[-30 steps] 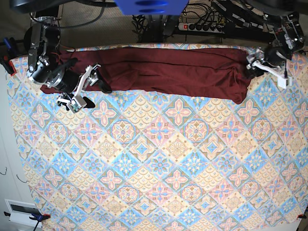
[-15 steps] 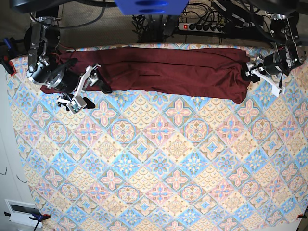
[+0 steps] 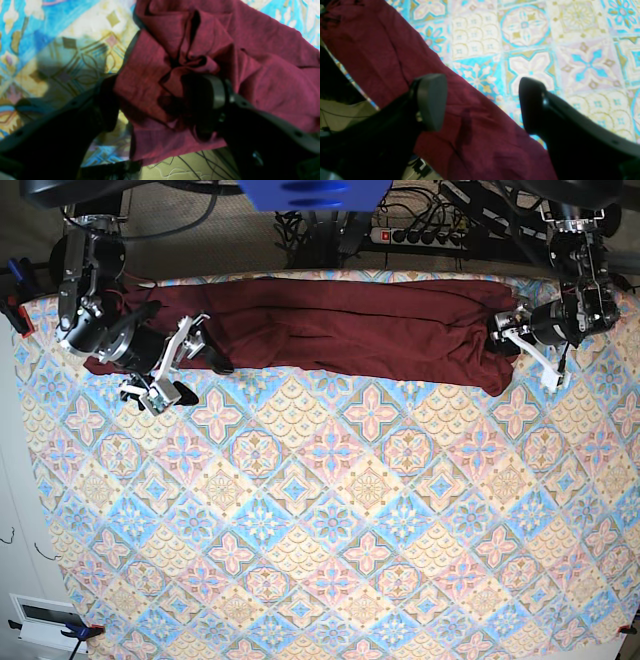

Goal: Layout the t-shirt on the table in an organized manner, then fold the t-shirt properly
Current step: 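Grasp the shirt end with the left gripper and pull it outward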

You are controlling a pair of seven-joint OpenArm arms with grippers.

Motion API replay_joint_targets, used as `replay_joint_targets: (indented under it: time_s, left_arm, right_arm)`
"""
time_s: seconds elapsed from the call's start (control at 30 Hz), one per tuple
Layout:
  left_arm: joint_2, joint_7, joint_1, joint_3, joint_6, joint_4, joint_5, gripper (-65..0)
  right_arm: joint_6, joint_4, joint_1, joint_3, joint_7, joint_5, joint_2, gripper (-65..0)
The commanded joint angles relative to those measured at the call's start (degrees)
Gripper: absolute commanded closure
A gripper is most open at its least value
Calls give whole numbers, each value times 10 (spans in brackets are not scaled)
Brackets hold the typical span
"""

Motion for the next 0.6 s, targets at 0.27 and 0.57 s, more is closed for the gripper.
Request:
replay_joint_targets:
  time_s: [0.27,0.57]
  left_arm:
    - [7,-8,7,75,3,-4,-35,-423]
    - [5,-10,3,88,2,-4,-115,-195]
  right_arm:
    - [1,12,4,4,12,10,7,-435]
    - [1,12,3,4,12,10,7,-435]
